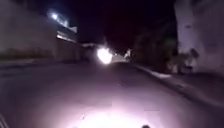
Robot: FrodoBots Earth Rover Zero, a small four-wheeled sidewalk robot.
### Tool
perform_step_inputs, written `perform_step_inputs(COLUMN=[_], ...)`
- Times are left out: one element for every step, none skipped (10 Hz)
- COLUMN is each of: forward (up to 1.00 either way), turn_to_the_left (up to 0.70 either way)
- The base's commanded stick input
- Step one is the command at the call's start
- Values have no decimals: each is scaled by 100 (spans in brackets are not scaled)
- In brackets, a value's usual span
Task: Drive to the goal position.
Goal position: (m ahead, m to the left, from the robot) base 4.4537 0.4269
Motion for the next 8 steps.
perform_step_inputs(forward=[70,70,70,70,70,70,70,70], turn_to_the_left=[0,0,-11,-28,-34,0,0,0])
